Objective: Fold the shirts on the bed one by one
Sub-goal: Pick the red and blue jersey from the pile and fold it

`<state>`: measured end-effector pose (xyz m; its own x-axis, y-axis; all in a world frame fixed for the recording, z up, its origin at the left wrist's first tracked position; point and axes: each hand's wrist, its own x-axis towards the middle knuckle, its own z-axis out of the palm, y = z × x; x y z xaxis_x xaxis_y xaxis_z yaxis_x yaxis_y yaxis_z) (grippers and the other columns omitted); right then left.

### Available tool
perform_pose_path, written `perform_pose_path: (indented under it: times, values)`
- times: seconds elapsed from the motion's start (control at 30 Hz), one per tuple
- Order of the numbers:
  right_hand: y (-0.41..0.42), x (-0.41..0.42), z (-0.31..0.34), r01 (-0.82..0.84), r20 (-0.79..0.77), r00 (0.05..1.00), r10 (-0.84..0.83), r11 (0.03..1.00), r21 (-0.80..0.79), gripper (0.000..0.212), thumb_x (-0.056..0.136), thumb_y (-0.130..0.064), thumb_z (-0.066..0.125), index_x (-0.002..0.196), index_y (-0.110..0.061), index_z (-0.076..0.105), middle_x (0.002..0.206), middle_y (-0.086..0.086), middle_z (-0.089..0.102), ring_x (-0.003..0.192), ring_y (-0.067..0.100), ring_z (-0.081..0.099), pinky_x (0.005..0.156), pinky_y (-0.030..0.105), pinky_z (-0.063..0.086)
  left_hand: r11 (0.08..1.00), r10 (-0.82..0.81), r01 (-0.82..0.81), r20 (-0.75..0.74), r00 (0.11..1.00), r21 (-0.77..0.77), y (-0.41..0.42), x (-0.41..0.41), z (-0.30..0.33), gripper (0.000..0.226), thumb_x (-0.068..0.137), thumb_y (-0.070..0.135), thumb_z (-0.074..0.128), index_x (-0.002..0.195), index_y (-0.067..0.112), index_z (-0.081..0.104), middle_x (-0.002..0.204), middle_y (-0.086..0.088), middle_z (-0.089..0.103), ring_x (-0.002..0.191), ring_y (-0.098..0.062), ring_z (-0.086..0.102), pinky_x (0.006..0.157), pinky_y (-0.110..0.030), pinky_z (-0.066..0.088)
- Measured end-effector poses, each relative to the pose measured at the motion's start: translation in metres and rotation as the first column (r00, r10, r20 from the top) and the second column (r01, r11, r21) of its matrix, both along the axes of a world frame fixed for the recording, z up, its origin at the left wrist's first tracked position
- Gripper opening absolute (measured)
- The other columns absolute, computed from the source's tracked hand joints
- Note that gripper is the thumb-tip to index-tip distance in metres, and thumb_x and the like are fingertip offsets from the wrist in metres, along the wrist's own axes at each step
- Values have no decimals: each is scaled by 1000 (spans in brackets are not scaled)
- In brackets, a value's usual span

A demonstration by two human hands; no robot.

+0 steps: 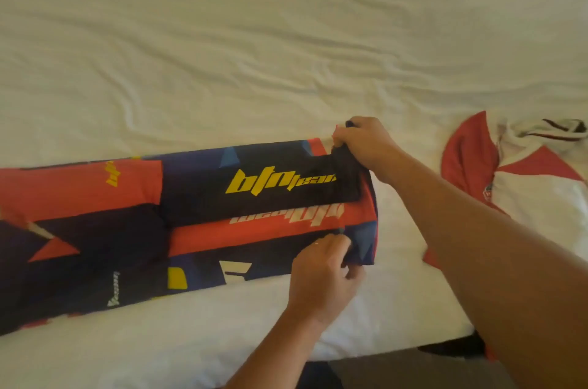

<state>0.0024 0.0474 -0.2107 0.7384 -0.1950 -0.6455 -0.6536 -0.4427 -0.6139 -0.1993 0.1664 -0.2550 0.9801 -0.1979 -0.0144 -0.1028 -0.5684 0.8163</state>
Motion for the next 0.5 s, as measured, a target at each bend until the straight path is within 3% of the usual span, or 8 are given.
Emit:
perform_pose_path:
  times: [0.2, 0.4, 0.5]
  values:
    - [113, -2, 19, -33, 39, 999, 27, 988, 151, 17, 73, -5, 66, 68, -14, 52, 60, 2, 48, 56, 17, 47, 45, 19, 35, 938, 315, -316, -35, 949, -138, 73, -17, 26, 15, 84, 27, 65, 77, 17, 57, 71, 11, 57, 61, -4, 43, 58, -17, 45]
    - [251, -19, 7, -96, 37, 995, 90, 977, 193, 27, 73, -4, 64, 59, -17, 45, 54, -1, 41, 58, 20, 44, 51, 23, 32, 824, 515, -524, -101, 852, -217, 180, -38, 32, 16, 82, 29, 64, 84, 13, 65, 78, 7, 68, 68, -10, 63, 59, -29, 54]
    - [319, -30, -3, -120, 30, 993, 117, 965, 231, 26, 74, -2, 64, 61, -16, 47, 50, -2, 43, 56, 20, 45, 49, 21, 34, 780, 586, -593, -98, 804, -201, 241, -52, 27, 14, 82, 27, 64, 88, 15, 66, 79, 9, 69, 69, -11, 65, 59, -33, 55]
